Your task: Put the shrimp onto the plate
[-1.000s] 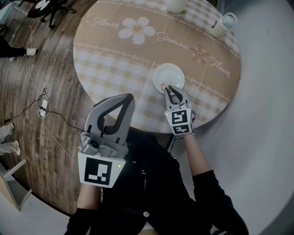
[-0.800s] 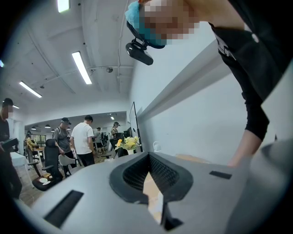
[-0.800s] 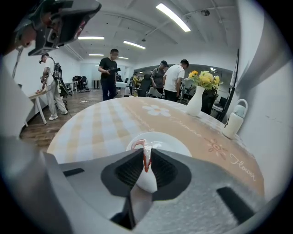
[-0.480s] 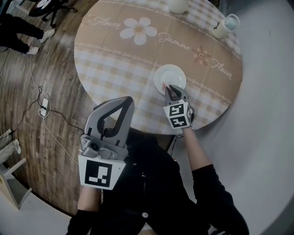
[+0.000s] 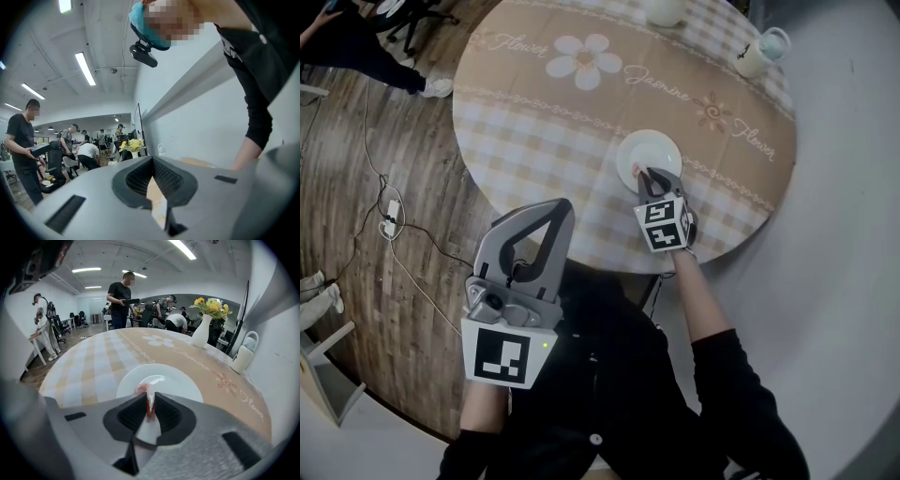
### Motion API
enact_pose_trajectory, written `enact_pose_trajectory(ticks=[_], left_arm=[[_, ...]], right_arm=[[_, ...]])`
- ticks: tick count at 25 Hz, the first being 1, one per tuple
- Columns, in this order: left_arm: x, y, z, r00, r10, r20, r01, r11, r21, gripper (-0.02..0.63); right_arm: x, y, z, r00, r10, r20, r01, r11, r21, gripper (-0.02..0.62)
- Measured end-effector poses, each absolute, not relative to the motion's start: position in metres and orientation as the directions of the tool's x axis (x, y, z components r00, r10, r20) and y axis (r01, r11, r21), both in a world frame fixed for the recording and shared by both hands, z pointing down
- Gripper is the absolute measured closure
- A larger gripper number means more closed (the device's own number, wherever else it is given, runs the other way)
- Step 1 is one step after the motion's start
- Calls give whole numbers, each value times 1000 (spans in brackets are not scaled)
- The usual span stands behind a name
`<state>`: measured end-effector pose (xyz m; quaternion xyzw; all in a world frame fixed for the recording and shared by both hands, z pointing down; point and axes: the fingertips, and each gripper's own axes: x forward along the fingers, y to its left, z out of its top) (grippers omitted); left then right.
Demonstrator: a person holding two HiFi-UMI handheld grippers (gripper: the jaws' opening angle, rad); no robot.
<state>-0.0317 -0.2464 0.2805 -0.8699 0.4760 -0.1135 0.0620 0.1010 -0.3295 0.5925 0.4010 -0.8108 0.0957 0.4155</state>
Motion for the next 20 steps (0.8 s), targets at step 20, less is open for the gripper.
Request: enact_pose_trajectory(ticks=[20], left_arm=[[-28, -240, 280, 537, -833, 136, -803, -554, -221, 604]], right_arm=[[104, -329, 586, -364, -586, 724, -803, 591, 75, 539]])
